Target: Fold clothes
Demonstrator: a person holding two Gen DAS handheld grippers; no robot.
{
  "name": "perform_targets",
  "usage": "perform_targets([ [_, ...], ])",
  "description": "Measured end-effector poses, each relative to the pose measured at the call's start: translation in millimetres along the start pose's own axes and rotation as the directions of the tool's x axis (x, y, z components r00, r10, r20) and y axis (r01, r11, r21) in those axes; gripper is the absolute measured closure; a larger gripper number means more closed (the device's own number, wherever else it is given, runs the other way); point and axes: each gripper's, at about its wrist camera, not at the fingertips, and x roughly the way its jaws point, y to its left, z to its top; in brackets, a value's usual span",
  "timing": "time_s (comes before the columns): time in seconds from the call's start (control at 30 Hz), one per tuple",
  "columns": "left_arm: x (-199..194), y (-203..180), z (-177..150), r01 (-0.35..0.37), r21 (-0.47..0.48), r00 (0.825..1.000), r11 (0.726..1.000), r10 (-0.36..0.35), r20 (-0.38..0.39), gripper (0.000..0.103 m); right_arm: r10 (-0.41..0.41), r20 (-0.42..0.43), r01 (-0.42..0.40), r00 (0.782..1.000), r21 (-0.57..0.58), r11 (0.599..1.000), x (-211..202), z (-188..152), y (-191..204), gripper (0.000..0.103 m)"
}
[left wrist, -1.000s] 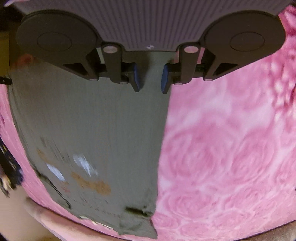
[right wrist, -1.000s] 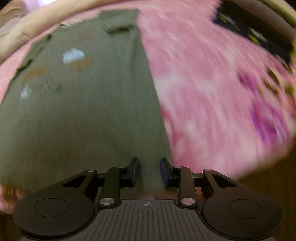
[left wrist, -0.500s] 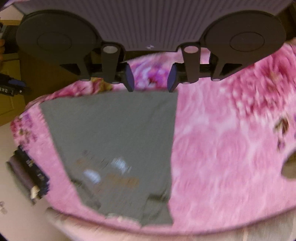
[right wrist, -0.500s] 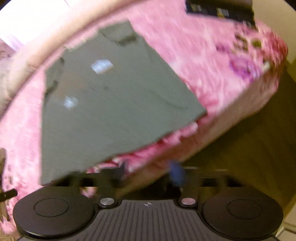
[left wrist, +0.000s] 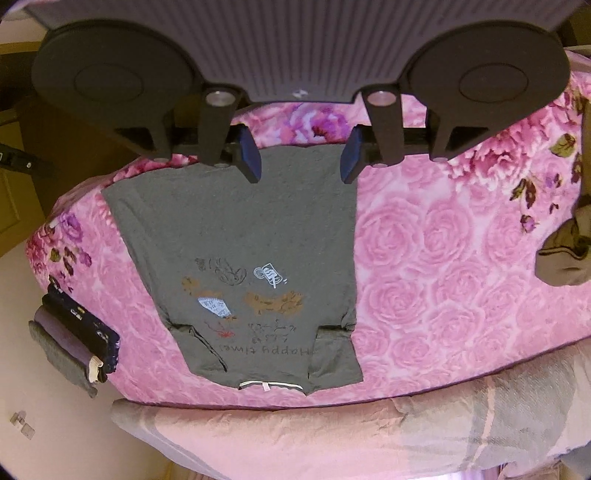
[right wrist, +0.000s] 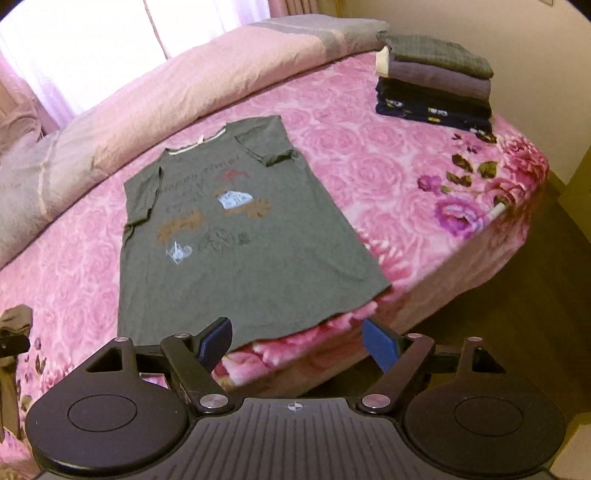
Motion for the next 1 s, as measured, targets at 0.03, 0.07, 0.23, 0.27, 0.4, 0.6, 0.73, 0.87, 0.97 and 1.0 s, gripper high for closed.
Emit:
perform_targets([
  [0.03, -2, 1, -1, -0.009, 0.000, 1.000, 1.000, 0.009, 0.000, 0.060, 0.001, -0.006, -0.001, 1.000, 0.005, 1.000, 1, -2, 0, 0.022],
  [0.07, -4, 2, -1, -0.019, 0.000, 1.000, 1.000, 0.019, 0.000, 0.060, 0.002, -0.010, -0.002, 1.000, 0.007, 1.000, 2, -2, 0, 0.022],
  [0.23, -14, 7, -2, -0.051, 0.003, 0.999, 0.999, 0.051, 0.007, 0.060, 0.009, 0.006, -0.009, 1.000, -0.022, 1.000, -5, -7, 10, 0.022],
  [0.27, -17, 7, -2, -0.051, 0.005, 0.999, 0.999, 0.051, 0.011, 0.060, 0.011, 0.008, -0.010, 1.000, -0.025, 1.000, -6, -8, 12, 0.022],
  [0.4, -21, 6, -6, -0.053, 0.012, 0.998, 0.998, 0.053, 0.018, 0.060, 0.011, 0.003, -0.011, 1.000, -0.035, 0.999, -9, -16, 17, 0.022],
  [0.6, -24, 7, -10, -0.052, 0.012, 0.998, 0.999, 0.051, 0.023, 0.060, 0.012, 0.003, -0.012, 1.000, -0.050, 0.999, -12, -21, 26, 0.022],
  [0.73, -24, 8, -10, -0.047, 0.004, 0.998, 0.999, 0.047, 0.029, 0.060, 0.007, 0.007, -0.007, 1.000, -0.050, 0.999, -14, -21, 27, 0.022],
  [0.87, -25, 9, -10, -0.045, 0.000, 0.999, 0.999, 0.045, 0.028, 0.060, 0.002, 0.008, -0.002, 1.000, -0.049, 0.999, -15, -19, 26, 0.022],
  [0.97, -25, 8, -9, -0.042, -0.003, 0.999, 0.999, 0.042, 0.028, 0.059, 0.003, 0.009, -0.002, 1.000, -0.052, 0.999, -15, -17, 26, 0.022],
  [1.0, -24, 9, -9, -0.041, -0.006, 0.999, 0.999, 0.042, 0.026, 0.059, 0.004, 0.008, -0.003, 1.000, -0.053, 0.999, -14, -17, 26, 0.022],
])
